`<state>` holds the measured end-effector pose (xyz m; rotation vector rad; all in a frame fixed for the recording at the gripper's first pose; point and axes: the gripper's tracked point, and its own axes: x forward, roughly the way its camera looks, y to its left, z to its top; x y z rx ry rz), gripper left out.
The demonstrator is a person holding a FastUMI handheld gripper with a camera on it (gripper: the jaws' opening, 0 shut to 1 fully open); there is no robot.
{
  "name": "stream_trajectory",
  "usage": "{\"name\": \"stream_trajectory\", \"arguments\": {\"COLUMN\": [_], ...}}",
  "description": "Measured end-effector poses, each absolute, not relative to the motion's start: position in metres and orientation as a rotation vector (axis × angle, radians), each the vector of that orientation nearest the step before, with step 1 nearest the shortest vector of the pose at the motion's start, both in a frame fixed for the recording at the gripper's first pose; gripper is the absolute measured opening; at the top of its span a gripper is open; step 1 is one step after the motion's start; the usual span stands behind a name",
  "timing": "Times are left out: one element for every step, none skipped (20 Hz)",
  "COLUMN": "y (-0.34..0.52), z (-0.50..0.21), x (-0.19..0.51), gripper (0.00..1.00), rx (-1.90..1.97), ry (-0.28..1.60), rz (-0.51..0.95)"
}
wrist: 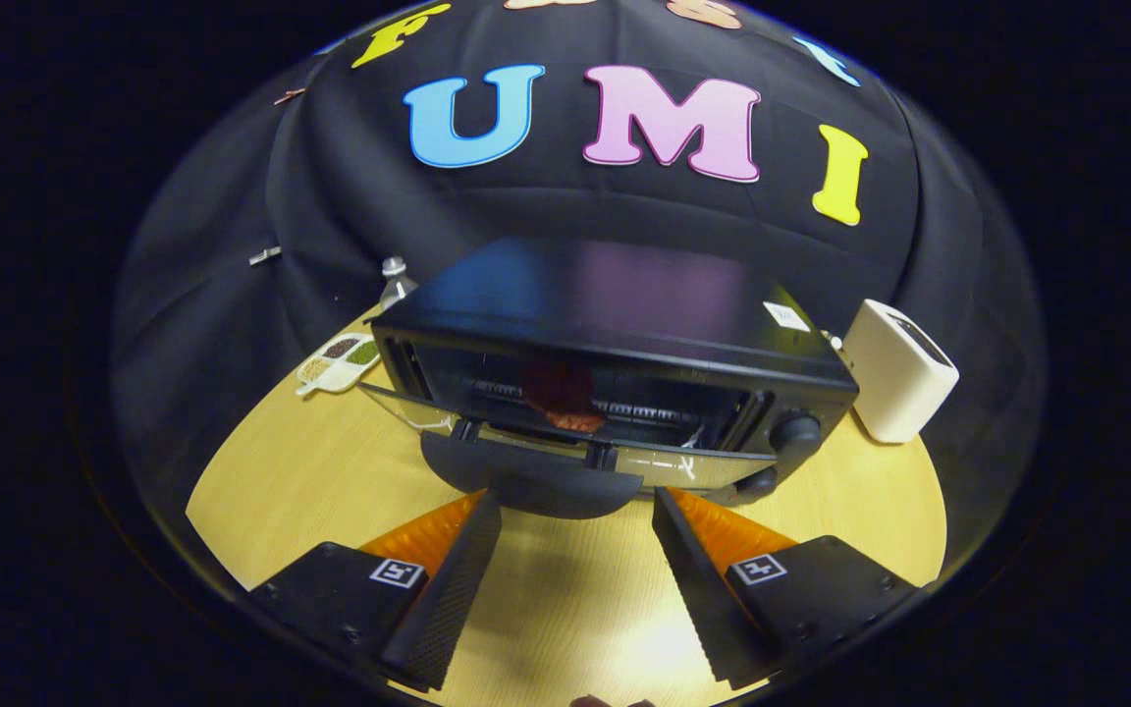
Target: Open the toaster oven, put the food inside, and close the toaster oven door.
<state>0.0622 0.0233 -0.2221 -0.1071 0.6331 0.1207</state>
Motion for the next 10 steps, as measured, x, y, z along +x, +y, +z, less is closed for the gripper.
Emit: {"name": "stream_trajectory", "arguments": {"y": [0.022,0.022,0.023,0.024,0.024,0.022,0.019,0.013,0.009,0.003], "z": [-0.218,-0.211,-0.201,-0.191,-0.18,-0.174,-0.164,-0.151,-0.14,-0.126], "x": [0.066,0.07,0.074,0.077,0.077,0.076,0.072,0.066,0.062,0.058], "gripper": [0.97,0.97,0.97,0.97,0.97,0.97,0.97,0.97,0.97,0.97], "rx": [-0.117,-0.123,-0.118,-0.113,-0.111,-0.113,-0.114,-0.111,-0.109,-0.108], "ry": [0.623,0.609,0.589,0.567,0.54,0.525,0.506,0.476,0.451,0.421], "rz": [0.118,0.119,0.126,0.13,0.132,0.13,0.127,0.121,0.116,0.106]}}
